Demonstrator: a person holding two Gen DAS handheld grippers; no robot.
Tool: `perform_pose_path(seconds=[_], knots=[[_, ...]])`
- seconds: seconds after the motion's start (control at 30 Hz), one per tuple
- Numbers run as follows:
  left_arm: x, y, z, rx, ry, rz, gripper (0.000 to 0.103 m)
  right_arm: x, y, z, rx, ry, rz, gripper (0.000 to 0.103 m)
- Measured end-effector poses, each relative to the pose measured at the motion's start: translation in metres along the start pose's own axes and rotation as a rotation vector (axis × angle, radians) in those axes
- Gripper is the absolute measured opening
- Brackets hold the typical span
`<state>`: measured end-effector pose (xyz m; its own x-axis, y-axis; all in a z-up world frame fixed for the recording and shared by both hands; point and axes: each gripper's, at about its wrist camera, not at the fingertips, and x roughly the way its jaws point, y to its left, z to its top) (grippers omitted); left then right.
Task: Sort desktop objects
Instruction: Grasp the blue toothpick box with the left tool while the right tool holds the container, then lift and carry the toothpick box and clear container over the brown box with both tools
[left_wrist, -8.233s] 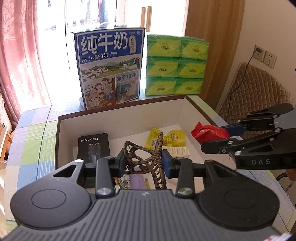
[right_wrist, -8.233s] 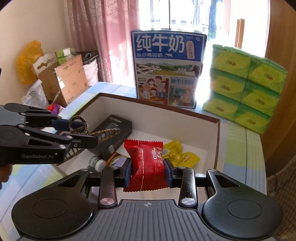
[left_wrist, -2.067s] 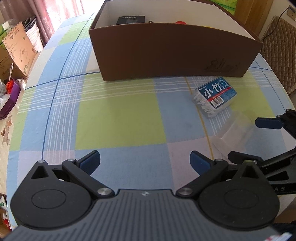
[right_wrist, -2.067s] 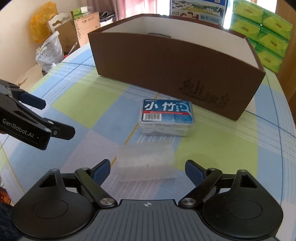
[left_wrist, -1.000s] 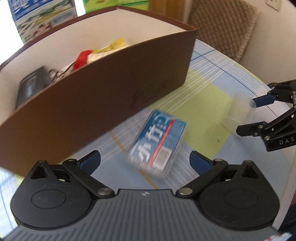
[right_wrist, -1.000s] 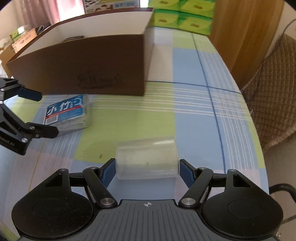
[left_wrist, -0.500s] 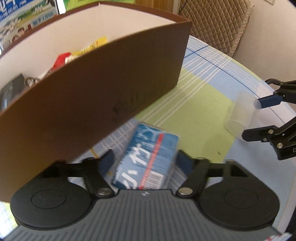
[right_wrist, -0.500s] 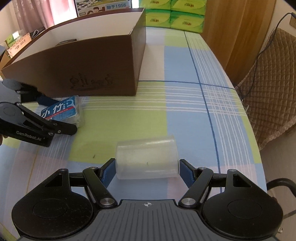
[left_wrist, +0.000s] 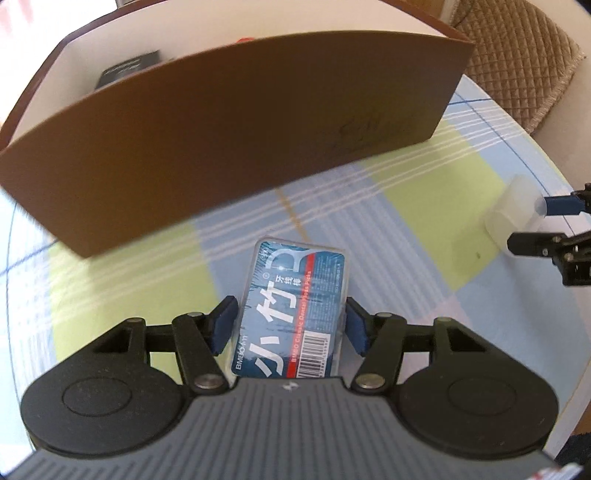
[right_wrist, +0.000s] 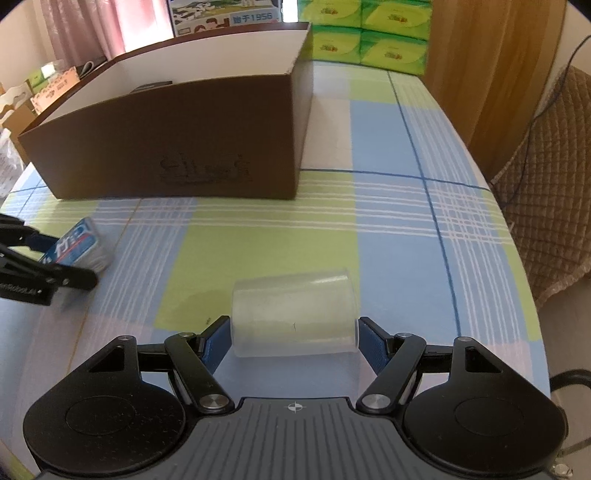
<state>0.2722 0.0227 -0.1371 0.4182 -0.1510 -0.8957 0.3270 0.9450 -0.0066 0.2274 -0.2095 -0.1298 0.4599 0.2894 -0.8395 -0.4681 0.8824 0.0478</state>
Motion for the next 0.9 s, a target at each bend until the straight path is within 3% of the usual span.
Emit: perform_pose_path(seconds=[0.07,0.13,0.3,0.37,0.53,0.6,0.63,0.9], knots=[[-0.003,0.0,-0.004,-0.019,-0.002,-0.009,0.059,0.002,0.001,0.002,-0.011,0.001,-0.001,0.076],[-0.005,0.001,-0.004,-0.041,-0.018,-0.018,0.071,0.004,0.002,0.003,-0.017,-0.008,-0.007,0.083],[-0.003,-0.005,-0.001,-0.01,-0.041,-0.001,0.074,0.011,0.001,0.011,-0.018,-0.01,-0.015,0.085],[0.002,-0.009,0.001,0.006,-0.038,0.014,0.073,0.012,0.001,0.013,-0.019,-0.014,-0.015,0.085],[0.002,-0.006,0.002,0.003,-0.037,0.016,0.056,0.014,0.004,0.014,-0.034,-0.014,-0.023,0.085],[0.001,-0.003,0.0,-0.01,-0.034,0.016,0.055,0.015,0.006,0.012,-0.041,-0.012,-0.024,0.08],[0.001,-0.002,-0.001,-0.015,-0.034,0.02,0.055,0.015,0.008,0.012,-0.045,-0.008,-0.021,0.071],[-0.01,0.006,-0.014,-0.063,-0.021,0.016,0.054,0.006,0.021,0.011,-0.089,-0.012,-0.008,0.069]])
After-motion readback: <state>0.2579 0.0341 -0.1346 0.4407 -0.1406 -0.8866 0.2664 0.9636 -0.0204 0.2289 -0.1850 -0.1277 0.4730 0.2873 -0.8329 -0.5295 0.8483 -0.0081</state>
